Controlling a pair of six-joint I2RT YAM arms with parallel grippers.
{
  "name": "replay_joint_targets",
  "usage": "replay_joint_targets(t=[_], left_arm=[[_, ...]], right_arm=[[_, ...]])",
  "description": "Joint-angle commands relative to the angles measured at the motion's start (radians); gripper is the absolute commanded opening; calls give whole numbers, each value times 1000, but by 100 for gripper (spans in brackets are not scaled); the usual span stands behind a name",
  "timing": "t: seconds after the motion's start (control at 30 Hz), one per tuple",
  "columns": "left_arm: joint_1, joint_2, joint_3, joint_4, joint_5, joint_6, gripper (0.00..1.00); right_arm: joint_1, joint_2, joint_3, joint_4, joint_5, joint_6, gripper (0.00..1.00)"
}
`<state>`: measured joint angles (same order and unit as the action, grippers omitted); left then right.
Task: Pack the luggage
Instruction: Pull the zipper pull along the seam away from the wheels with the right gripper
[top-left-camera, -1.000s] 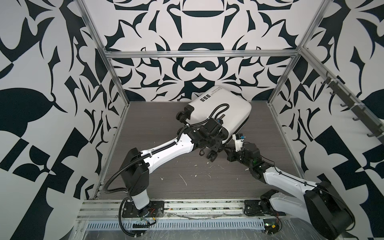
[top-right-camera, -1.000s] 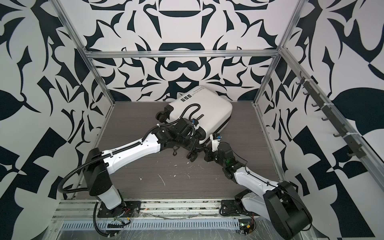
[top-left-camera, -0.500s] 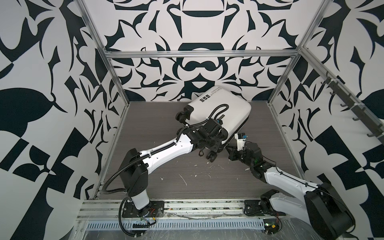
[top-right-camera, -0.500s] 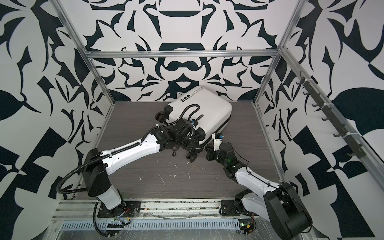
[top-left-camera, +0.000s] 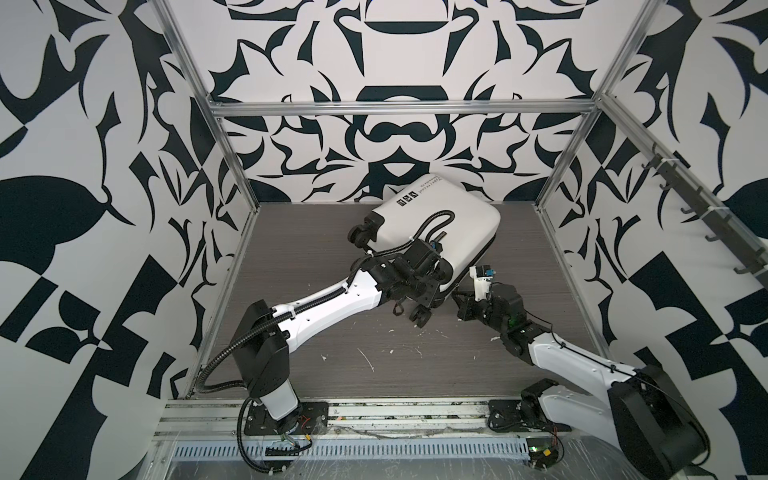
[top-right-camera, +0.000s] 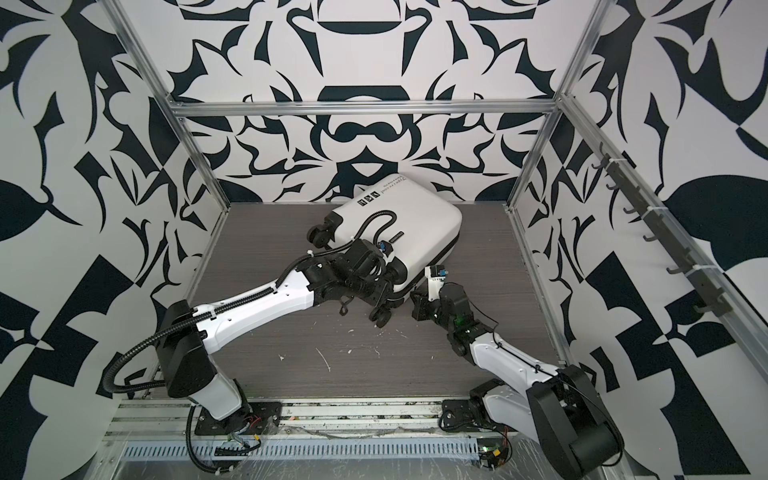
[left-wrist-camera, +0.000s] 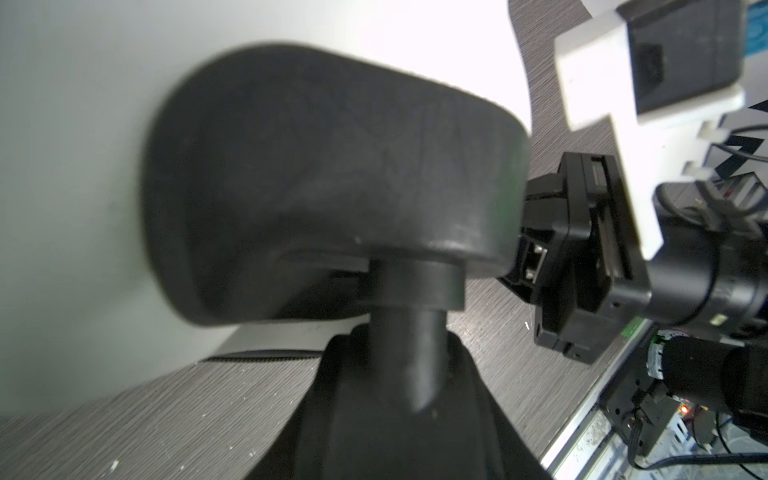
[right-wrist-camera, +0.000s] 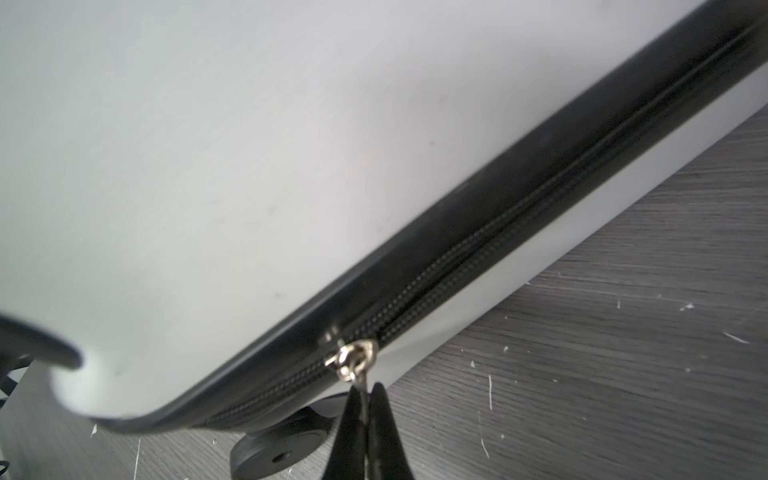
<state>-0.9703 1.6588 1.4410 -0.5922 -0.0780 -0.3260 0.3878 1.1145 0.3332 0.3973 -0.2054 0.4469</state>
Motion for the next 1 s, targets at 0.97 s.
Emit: replay_joint_targets(t=[0.97], left_arm=[[36, -187, -121, -132, -145, -7, 0]], right_arm=[[-160, 80, 101, 37, 16, 25, 0]])
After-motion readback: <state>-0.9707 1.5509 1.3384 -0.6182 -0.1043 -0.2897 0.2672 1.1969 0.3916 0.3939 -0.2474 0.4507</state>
